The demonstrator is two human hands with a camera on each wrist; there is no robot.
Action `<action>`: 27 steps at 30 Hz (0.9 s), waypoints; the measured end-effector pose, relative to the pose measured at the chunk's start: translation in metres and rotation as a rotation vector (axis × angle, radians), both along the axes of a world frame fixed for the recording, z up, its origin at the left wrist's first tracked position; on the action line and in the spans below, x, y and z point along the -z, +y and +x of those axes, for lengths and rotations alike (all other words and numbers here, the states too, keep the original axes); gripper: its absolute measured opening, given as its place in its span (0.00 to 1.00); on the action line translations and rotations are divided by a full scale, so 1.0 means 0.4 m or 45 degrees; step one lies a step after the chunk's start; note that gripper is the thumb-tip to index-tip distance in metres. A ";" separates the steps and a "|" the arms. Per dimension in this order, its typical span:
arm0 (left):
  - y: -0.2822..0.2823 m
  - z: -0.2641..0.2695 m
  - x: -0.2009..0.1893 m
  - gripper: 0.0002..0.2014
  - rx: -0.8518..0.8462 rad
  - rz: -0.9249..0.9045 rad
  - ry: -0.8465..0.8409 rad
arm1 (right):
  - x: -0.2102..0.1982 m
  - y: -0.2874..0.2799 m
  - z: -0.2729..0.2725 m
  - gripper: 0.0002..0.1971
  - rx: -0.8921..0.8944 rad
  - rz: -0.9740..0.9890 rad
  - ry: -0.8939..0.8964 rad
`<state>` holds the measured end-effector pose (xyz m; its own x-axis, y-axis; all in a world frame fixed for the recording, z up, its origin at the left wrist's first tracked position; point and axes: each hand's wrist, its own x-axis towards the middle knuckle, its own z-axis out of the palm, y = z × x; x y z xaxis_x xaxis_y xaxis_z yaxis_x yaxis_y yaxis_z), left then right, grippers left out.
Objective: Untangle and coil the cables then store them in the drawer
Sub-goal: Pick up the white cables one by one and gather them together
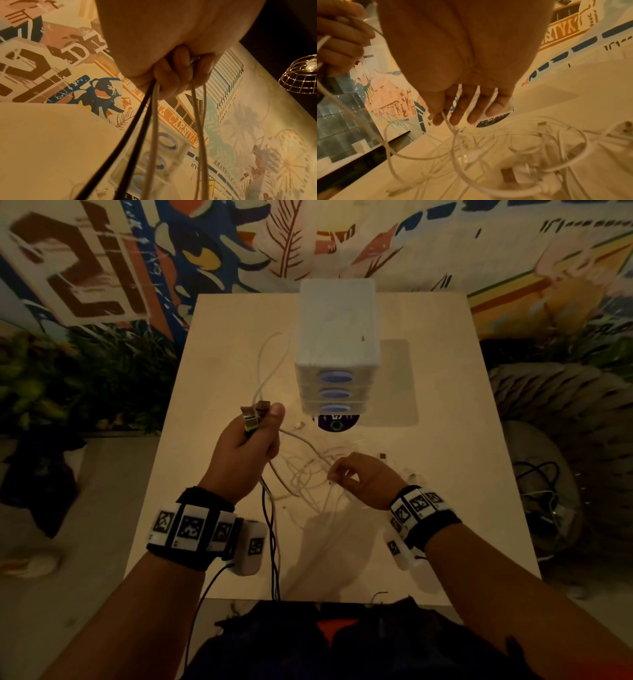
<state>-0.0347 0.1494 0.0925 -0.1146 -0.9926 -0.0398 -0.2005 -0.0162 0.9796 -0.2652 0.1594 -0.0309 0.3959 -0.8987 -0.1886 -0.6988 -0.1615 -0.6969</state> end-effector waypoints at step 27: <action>0.026 -0.038 0.064 0.21 0.496 0.044 -0.450 | -0.225 -0.008 0.007 0.12 0.525 0.189 -1.166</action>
